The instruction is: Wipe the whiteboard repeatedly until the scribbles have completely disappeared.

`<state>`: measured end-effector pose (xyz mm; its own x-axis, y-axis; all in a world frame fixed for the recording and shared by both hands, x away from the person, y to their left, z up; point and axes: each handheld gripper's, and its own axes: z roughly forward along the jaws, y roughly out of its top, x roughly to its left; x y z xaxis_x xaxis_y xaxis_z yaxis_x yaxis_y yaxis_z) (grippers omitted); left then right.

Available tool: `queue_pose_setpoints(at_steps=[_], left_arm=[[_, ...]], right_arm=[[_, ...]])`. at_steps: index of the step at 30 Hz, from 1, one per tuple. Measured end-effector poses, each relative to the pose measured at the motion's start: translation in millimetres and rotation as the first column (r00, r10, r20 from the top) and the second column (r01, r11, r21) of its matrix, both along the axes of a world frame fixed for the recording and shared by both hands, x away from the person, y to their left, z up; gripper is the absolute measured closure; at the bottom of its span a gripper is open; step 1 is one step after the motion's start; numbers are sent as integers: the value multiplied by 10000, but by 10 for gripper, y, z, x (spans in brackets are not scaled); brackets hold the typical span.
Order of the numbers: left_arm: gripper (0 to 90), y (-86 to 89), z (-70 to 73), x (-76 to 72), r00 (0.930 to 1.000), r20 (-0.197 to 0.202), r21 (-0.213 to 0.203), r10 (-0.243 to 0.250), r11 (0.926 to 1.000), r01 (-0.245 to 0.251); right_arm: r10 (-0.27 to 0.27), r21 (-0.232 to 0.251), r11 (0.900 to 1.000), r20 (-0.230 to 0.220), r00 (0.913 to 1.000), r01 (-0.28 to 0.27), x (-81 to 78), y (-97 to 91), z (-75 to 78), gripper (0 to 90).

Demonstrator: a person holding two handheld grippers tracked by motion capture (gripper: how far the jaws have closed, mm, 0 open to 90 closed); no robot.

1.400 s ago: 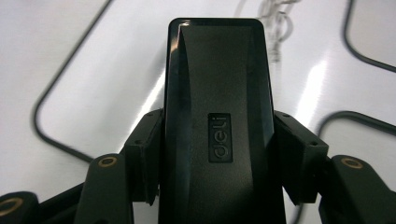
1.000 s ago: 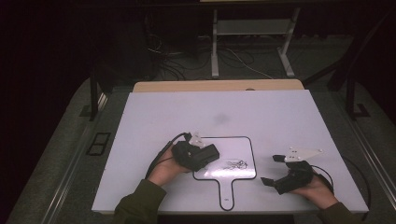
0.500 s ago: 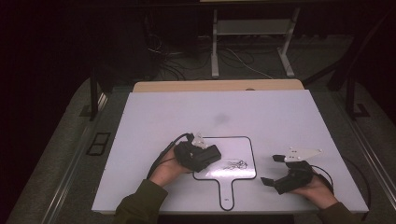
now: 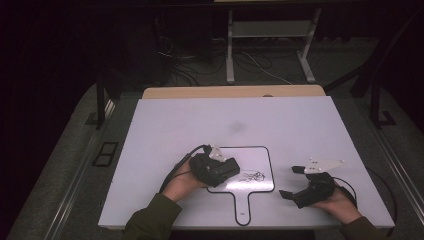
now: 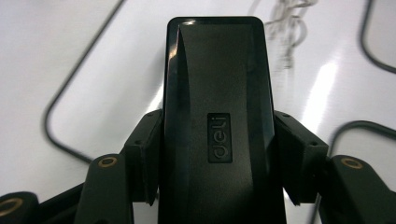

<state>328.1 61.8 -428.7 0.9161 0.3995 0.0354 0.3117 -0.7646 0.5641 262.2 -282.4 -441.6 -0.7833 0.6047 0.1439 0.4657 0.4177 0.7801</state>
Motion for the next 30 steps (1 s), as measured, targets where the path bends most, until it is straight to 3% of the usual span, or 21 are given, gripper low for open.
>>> queue_pose_setpoints(at_steps=[6, 12, 15, 24, 30], left_arm=[[394, 18, -6, 11, 9999, -88, -78, 84, 9999, -85], [394, -54, -5, -110, 9987, -246, -142, -446, 9989, 442], [395, -103, -1, -127, 9989, 97, 20, -468, 9989, 468], [394, -185, 9, 118, 9997, 16, 96, -264, 9996, 264], [393, -249, 5, 208, 9984, -371, -238, -430, 9988, 421]], right_arm=[[27, -17, 10000, 15, 10000, -27, 4, 1, -4, 0], [43, -27, 10000, 20, 10000, -43, 3, 3, -4, 0], [40, -16, 10000, 14, 10000, -40, 2, 3, -1, 0], [-2, 12, 10000, -1, 10000, 2, 3, 0, 1, 0], [11, 46, 10000, -22, 10000, -11, 3, -4, 4, 0]])
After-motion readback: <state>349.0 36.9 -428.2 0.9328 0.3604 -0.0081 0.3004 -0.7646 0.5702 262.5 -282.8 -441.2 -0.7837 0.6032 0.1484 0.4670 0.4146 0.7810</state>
